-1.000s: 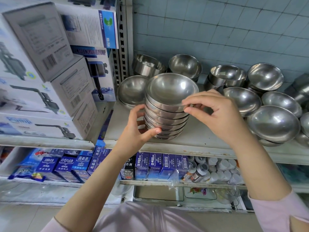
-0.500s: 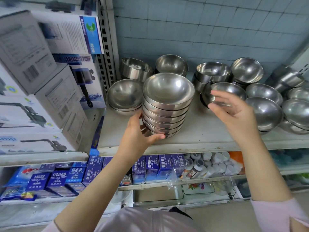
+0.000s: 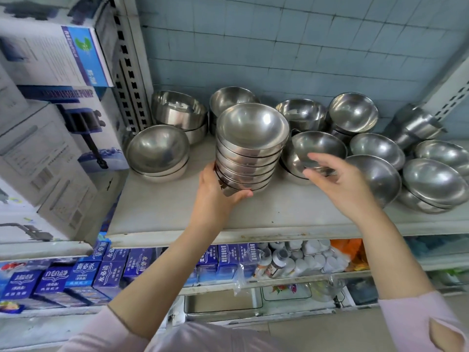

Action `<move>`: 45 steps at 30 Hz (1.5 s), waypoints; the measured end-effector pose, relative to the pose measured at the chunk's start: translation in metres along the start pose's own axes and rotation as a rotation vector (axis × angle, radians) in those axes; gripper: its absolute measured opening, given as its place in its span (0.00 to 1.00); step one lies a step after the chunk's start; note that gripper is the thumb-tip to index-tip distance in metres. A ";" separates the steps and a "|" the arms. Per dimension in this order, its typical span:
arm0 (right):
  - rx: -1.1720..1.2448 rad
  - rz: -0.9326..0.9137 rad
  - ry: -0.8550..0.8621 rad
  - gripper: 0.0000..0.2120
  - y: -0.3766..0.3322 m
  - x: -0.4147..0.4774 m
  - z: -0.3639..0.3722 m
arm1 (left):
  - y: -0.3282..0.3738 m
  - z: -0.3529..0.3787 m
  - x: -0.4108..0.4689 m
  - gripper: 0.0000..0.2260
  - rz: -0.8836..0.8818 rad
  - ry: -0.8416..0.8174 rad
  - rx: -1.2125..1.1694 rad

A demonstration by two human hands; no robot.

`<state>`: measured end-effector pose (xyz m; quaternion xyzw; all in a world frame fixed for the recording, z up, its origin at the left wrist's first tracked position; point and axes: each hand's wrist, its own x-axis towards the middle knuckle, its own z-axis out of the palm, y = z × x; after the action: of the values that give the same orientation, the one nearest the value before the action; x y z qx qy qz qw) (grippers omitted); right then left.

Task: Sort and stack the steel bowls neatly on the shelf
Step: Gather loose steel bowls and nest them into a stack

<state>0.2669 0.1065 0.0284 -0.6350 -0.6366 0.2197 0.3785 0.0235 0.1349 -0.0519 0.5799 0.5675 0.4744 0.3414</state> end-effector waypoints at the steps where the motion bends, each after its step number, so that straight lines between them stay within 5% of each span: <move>1: -0.013 -0.008 -0.018 0.19 0.002 0.003 -0.002 | 0.001 0.004 0.003 0.43 0.001 0.010 0.006; 7: -0.062 -0.072 -0.086 0.14 0.009 0.020 -0.006 | 0.005 0.024 0.018 0.43 -0.019 0.088 0.004; 16: -0.301 -0.319 0.093 0.05 0.036 0.038 0.003 | 0.013 0.040 0.021 0.40 -0.033 0.161 0.012; 22: -0.199 -0.451 0.151 0.03 0.044 0.035 -0.012 | 0.033 0.030 -0.002 0.44 -0.065 0.203 0.122; 26: -0.097 -0.461 0.154 0.02 0.043 0.027 -0.027 | 0.056 0.034 -0.038 0.29 0.166 0.428 0.183; 28: -0.060 -0.473 0.155 0.03 0.041 0.020 -0.033 | 0.070 0.045 -0.047 0.25 0.146 0.268 0.081; 32: 0.027 -0.530 0.091 0.04 0.033 -0.002 -0.048 | 0.090 0.066 -0.054 0.34 -0.007 -0.142 -0.257; 39: 0.097 -0.647 -0.176 0.07 0.018 -0.041 -0.047 | 0.078 0.043 -0.078 0.44 -0.006 -0.293 -0.384; 45: 0.315 -0.484 -0.367 0.06 -0.003 -0.054 -0.010 | 0.044 -0.014 -0.091 0.42 -0.095 -0.305 -0.384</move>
<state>0.2676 0.0515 0.0257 -0.3490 -0.7847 0.3297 0.3922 0.0341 0.0380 -0.0210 0.5421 0.4353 0.4640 0.5490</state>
